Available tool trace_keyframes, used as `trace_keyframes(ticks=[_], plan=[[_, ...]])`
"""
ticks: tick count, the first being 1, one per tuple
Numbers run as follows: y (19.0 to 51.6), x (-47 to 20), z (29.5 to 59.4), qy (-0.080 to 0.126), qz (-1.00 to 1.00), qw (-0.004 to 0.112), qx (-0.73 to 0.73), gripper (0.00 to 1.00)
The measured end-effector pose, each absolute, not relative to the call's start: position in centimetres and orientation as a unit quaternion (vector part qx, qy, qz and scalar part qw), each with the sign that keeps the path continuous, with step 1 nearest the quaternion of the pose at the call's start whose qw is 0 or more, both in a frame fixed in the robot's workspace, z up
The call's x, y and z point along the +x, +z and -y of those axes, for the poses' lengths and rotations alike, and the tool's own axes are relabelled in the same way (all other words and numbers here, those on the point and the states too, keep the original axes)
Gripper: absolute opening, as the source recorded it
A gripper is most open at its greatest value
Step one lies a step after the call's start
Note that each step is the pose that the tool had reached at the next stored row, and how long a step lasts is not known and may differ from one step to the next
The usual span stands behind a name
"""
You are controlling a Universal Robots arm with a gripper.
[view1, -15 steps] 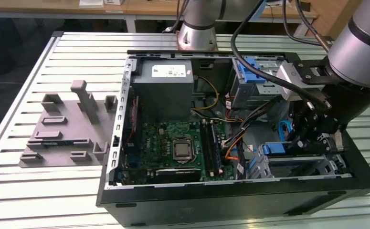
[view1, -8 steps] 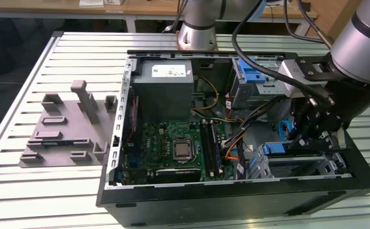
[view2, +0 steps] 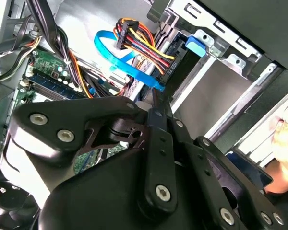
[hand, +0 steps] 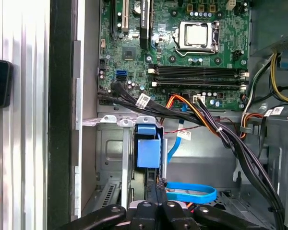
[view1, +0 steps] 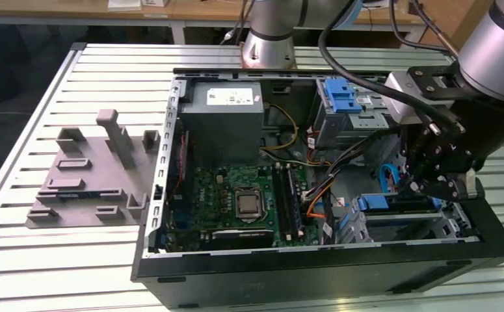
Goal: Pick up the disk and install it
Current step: 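Insert the second disk wire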
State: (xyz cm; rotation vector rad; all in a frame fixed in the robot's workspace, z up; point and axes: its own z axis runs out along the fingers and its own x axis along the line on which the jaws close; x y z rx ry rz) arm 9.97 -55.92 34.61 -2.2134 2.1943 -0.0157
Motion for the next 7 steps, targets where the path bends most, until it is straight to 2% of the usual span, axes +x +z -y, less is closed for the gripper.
trace_keyframes(ticks=[7], plan=[[34.65,9.97,55.92,-0.005,-0.704,0.012,-0.71,0.11]])
